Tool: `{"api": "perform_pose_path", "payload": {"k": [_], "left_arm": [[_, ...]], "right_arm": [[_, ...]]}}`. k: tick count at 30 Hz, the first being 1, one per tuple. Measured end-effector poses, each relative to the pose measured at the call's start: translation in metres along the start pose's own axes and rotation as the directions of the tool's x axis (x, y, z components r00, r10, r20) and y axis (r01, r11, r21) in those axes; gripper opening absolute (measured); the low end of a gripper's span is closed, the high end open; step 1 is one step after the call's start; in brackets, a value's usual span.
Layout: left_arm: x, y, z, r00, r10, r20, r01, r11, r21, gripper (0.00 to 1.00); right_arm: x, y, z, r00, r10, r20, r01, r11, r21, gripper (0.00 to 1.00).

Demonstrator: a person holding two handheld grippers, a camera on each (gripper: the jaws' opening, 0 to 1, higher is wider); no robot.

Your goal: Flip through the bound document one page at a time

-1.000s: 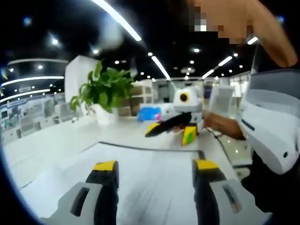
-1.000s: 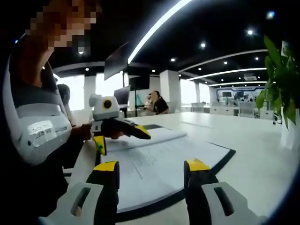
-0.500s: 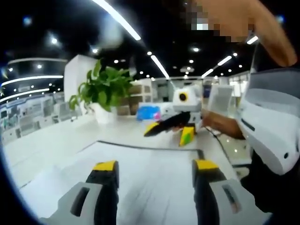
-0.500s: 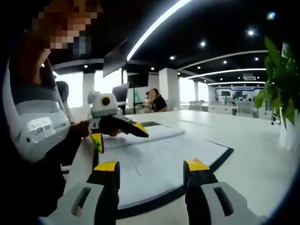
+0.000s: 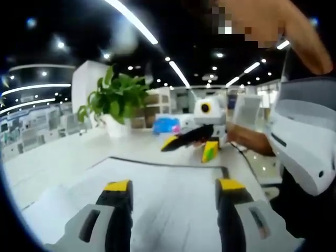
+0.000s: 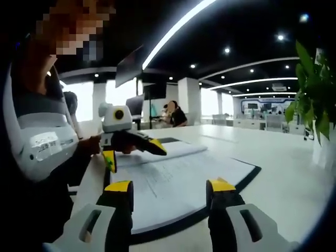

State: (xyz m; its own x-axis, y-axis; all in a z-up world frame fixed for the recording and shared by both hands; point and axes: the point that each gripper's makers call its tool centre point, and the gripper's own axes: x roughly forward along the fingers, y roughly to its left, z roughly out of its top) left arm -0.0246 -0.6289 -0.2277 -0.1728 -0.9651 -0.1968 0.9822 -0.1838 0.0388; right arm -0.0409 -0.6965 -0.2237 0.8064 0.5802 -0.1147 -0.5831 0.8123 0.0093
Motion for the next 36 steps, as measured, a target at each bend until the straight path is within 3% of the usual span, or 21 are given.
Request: {"api": "perform_pose_path", "payload": {"k": [23,36], "left_arm": [[0.008,-0.01,-0.004,0.999,-0.041,-0.026,0.041,0.999,-0.002,0.64],[0.018,-0.028,-0.013,0.993,-0.079,-0.09,0.083,0.995,0.05,0.65]], "right_arm": [[-0.003,0.005,-0.005,1.0,0.018,-0.024,-0.018,1.0,-0.007,0.57],[-0.008,0.005,-0.006,1.0,0.011,-0.029,-0.011,1.0,-0.007,0.56]]}}
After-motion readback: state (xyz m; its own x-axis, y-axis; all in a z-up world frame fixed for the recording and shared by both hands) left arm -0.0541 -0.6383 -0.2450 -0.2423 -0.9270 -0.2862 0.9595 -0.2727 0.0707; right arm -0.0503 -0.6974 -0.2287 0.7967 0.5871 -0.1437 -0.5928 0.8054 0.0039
